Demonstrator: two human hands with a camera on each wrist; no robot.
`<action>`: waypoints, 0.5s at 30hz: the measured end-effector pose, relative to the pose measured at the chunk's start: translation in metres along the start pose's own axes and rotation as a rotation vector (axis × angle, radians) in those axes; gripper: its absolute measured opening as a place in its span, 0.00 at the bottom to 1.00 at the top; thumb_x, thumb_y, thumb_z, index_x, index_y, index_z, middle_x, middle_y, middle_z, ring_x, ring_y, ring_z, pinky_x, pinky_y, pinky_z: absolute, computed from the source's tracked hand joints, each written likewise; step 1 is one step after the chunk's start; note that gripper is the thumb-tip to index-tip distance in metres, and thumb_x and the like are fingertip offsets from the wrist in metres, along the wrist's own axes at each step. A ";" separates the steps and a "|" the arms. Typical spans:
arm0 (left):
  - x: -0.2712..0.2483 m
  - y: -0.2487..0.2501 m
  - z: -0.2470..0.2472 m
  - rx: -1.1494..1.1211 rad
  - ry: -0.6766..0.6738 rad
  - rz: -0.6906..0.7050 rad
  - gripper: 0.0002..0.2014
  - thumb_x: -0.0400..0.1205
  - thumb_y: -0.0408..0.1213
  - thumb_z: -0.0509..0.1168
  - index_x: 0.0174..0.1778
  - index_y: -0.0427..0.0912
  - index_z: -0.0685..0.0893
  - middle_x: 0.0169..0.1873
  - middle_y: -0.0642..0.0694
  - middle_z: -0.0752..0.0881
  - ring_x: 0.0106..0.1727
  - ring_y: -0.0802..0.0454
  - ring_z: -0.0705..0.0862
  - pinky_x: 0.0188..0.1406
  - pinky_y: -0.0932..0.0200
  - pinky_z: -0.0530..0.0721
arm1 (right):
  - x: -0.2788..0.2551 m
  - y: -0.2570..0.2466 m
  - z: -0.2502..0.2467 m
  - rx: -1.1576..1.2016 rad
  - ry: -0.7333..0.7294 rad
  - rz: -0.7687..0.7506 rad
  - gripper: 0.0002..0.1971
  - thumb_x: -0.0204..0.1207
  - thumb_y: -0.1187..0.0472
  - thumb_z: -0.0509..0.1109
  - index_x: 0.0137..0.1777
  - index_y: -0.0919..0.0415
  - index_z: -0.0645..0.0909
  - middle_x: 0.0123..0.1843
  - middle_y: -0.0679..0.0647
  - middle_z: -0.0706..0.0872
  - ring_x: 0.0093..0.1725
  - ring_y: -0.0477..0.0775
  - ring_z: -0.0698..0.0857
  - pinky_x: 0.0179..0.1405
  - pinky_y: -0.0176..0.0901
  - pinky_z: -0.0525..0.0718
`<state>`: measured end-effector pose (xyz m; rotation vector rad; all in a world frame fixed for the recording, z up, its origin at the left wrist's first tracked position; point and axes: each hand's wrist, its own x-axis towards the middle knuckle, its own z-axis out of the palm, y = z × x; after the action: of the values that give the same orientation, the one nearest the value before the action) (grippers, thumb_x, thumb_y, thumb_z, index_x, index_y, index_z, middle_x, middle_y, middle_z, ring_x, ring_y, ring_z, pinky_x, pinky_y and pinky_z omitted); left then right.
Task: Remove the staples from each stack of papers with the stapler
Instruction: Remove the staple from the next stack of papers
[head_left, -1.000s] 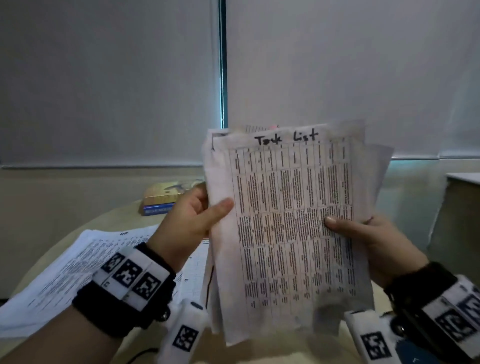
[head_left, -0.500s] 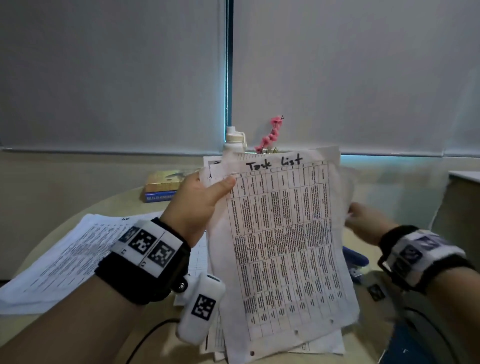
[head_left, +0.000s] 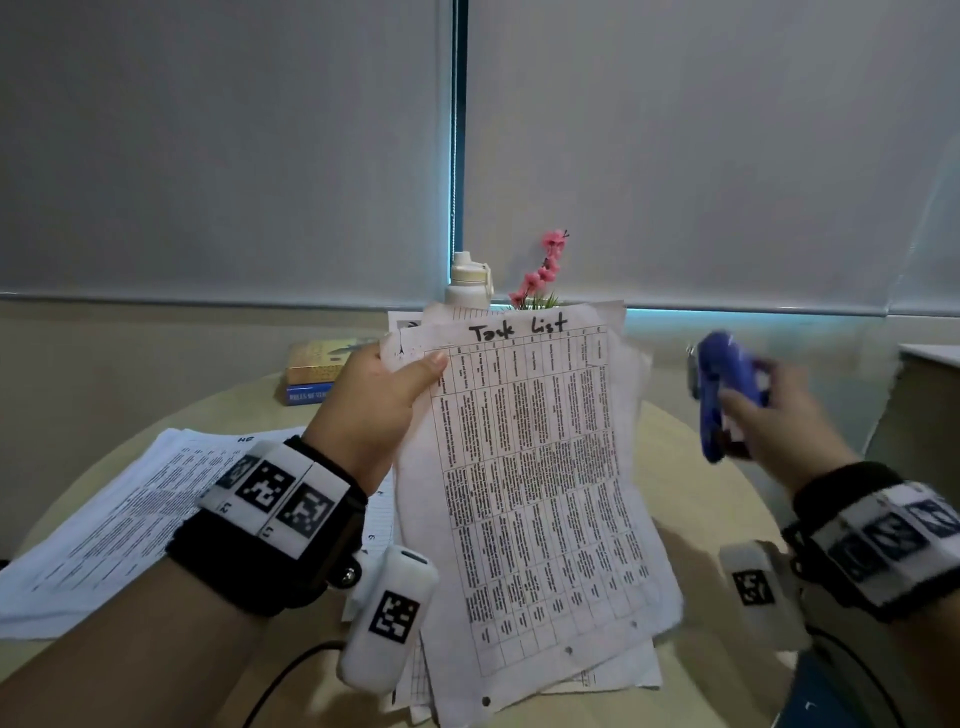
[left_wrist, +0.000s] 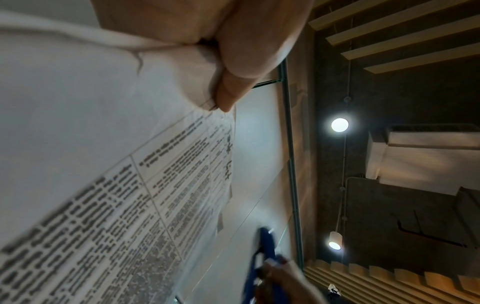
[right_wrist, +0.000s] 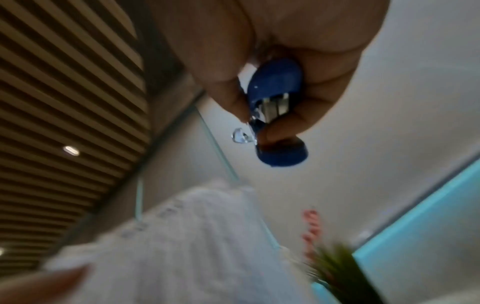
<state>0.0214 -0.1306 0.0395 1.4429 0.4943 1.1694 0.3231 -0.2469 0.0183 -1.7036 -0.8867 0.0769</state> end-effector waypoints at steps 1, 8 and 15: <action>0.001 -0.001 0.002 0.000 0.007 0.002 0.10 0.84 0.28 0.60 0.58 0.32 0.84 0.50 0.38 0.91 0.51 0.42 0.90 0.48 0.48 0.88 | -0.015 -0.018 -0.006 0.164 0.051 -0.082 0.25 0.75 0.64 0.68 0.70 0.49 0.67 0.47 0.59 0.81 0.42 0.63 0.84 0.39 0.59 0.88; 0.002 -0.008 0.022 0.026 0.039 0.022 0.09 0.84 0.28 0.61 0.55 0.34 0.86 0.50 0.36 0.90 0.52 0.41 0.90 0.52 0.47 0.87 | -0.089 -0.095 0.021 0.006 -0.309 -0.534 0.32 0.74 0.69 0.66 0.68 0.37 0.61 0.44 0.48 0.85 0.27 0.44 0.79 0.27 0.37 0.79; -0.004 -0.006 0.031 0.023 0.062 0.065 0.10 0.84 0.25 0.60 0.51 0.37 0.87 0.48 0.36 0.90 0.50 0.39 0.89 0.54 0.44 0.86 | -0.097 -0.093 0.068 -0.301 -0.290 -0.613 0.39 0.74 0.63 0.64 0.78 0.33 0.51 0.65 0.57 0.78 0.59 0.61 0.81 0.60 0.56 0.79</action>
<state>0.0483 -0.1476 0.0373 1.4554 0.5086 1.2666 0.1733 -0.2438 0.0377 -1.6405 -1.6727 -0.2382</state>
